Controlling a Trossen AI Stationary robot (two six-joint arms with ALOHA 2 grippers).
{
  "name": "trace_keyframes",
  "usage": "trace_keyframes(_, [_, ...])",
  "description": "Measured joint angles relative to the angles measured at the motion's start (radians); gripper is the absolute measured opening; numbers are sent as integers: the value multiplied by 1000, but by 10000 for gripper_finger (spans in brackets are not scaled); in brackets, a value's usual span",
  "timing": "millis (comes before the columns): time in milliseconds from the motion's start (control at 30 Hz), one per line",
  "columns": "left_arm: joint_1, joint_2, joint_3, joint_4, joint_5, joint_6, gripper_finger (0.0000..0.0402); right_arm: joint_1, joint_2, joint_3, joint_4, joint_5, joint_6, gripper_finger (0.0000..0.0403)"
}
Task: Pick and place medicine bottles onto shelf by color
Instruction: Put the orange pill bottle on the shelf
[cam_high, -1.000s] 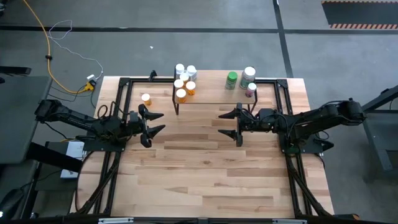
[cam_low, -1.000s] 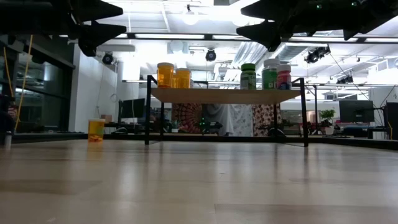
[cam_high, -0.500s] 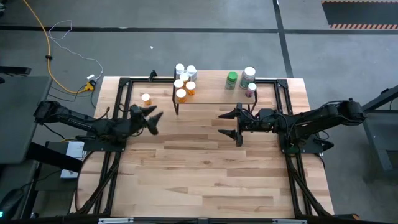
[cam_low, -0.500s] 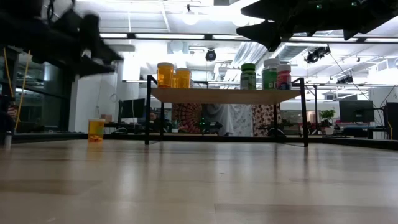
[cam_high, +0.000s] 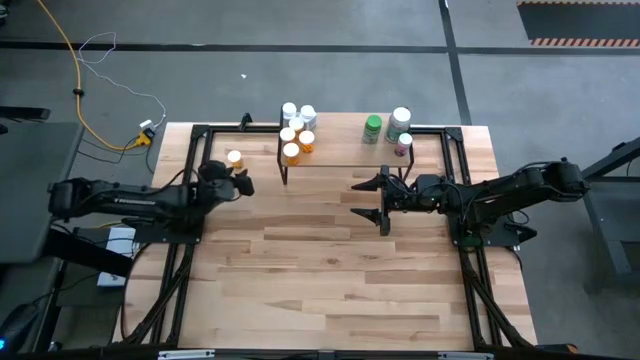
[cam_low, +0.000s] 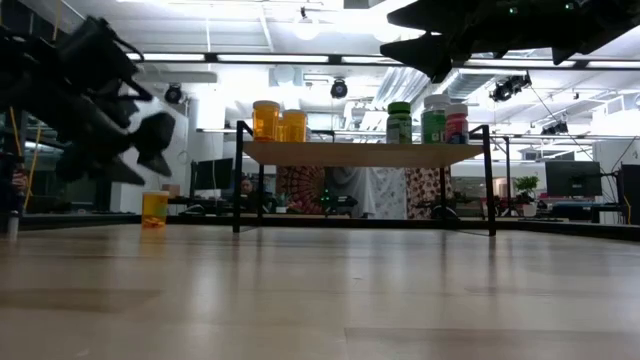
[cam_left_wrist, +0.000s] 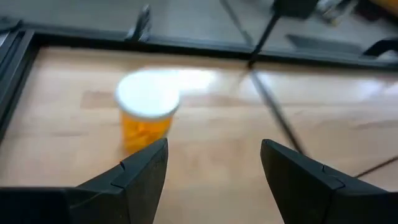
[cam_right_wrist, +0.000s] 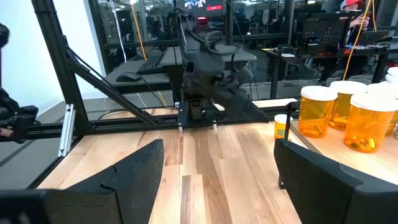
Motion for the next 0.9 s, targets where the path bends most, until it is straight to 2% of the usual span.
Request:
trace_keyframes(200, [53, 180, 41, -1, 16, -8, 248, 0, 0, 0, 0, 26, 0, 296])
trace_keyframes(433, [85, 343, 89, 0, -51, -29, 248, 0, 0, 0, -7, 50, 1, 296])
trace_keyframes(667, [146, 415, 95, 26, -82, -45, 248, 0, 0, 0, -15, 50, 3, 296])
trace_keyframes(900, [186, 450, 96, 132, -85, -7, 248, 0, 0, 0, -15, 49, 6, 296])
